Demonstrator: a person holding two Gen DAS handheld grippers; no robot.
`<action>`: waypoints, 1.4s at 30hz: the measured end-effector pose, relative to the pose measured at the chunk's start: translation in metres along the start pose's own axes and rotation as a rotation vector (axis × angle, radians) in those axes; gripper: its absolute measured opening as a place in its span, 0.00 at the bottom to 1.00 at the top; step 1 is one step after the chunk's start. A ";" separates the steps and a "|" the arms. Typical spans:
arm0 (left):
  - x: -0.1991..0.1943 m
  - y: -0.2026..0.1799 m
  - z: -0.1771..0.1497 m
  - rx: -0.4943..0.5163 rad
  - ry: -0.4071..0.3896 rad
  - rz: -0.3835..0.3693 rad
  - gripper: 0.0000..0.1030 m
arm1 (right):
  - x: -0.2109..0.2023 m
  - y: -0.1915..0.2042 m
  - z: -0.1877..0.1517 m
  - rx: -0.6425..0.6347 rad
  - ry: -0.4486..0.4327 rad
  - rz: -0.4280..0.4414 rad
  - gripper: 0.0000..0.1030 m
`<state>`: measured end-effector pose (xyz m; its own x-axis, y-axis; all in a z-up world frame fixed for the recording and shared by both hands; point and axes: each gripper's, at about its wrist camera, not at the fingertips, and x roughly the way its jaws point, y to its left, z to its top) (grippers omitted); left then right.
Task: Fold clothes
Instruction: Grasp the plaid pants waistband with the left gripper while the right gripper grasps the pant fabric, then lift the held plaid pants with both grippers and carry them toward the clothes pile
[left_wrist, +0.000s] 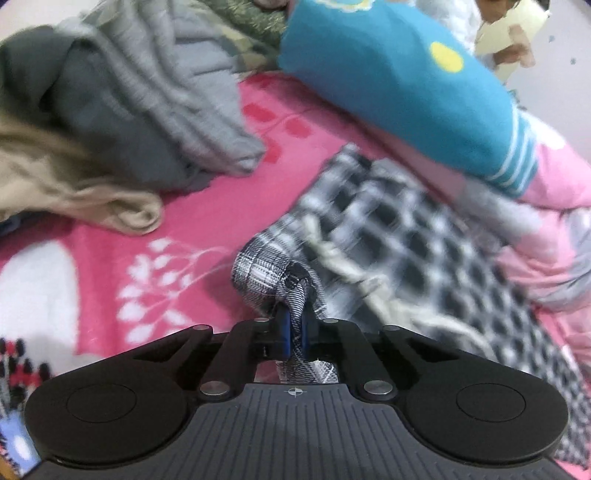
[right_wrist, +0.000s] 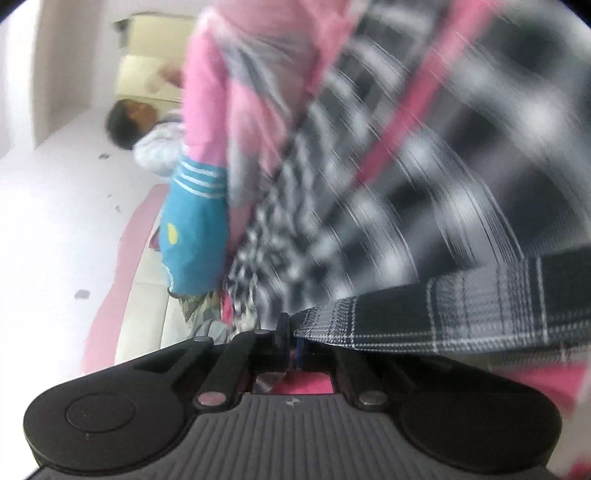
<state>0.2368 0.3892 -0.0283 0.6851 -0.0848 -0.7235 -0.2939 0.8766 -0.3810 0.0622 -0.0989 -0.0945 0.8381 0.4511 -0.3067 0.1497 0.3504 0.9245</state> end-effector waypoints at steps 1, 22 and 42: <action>0.001 -0.006 0.007 -0.009 0.000 -0.015 0.03 | 0.001 0.008 0.010 -0.038 -0.022 0.007 0.03; 0.136 -0.093 0.111 -0.123 0.023 -0.049 0.02 | 0.130 0.008 0.191 -0.077 -0.171 0.085 0.03; 0.100 -0.038 0.124 -0.313 -0.137 -0.275 0.55 | 0.185 -0.063 0.236 0.204 -0.074 0.074 0.50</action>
